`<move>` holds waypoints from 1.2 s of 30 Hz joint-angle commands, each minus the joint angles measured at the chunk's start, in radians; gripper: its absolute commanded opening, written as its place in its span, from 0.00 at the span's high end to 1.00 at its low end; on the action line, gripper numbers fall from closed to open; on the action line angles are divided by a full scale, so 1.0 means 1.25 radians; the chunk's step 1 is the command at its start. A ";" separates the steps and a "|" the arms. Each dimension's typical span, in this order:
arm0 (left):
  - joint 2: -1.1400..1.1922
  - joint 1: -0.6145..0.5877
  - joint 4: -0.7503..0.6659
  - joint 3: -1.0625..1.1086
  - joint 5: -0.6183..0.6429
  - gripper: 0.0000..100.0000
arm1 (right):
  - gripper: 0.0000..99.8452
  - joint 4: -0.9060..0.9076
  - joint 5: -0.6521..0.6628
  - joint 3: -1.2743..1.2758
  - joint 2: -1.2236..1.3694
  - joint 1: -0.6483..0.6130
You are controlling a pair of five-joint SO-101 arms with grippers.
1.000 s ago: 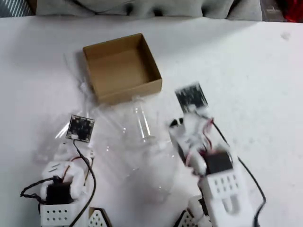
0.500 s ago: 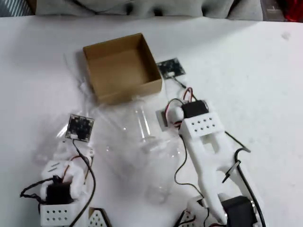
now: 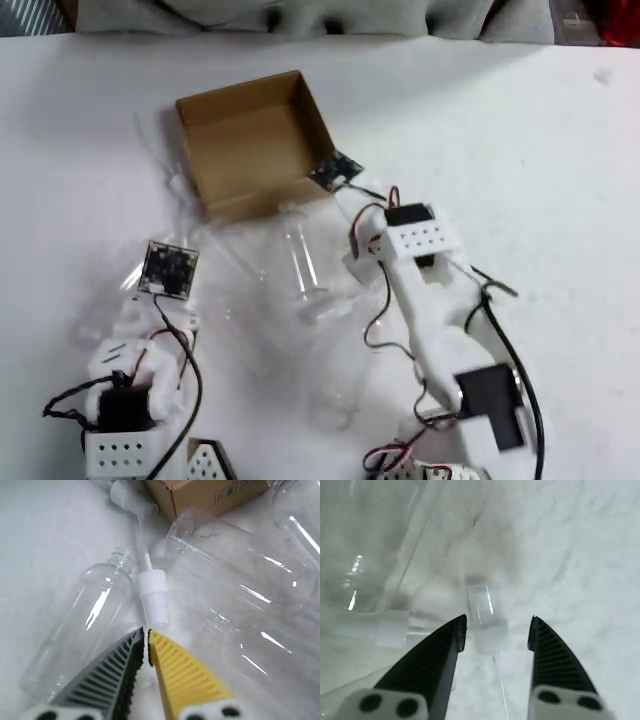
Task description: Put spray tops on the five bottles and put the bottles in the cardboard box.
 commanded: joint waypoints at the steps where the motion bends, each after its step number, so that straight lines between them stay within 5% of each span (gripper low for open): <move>1: -0.010 -0.012 -0.021 0.004 -0.010 0.98 | 0.83 0.041 0.029 -0.077 0.033 0.013; 19: -0.010 -0.012 -0.020 0.004 -0.010 0.98 | 0.86 0.029 0.043 -0.096 0.122 -0.003; 23: -0.010 -0.012 -0.018 0.004 -0.010 0.98 | 0.98 0.029 0.041 -0.119 0.128 0.007; 25: -0.010 -0.012 -0.018 0.004 -0.010 0.98 | 0.97 0.030 0.031 -0.130 0.128 0.020; 36: -0.010 -0.012 -0.018 0.004 -0.010 0.98 | 0.98 0.031 -0.277 -0.239 0.128 0.152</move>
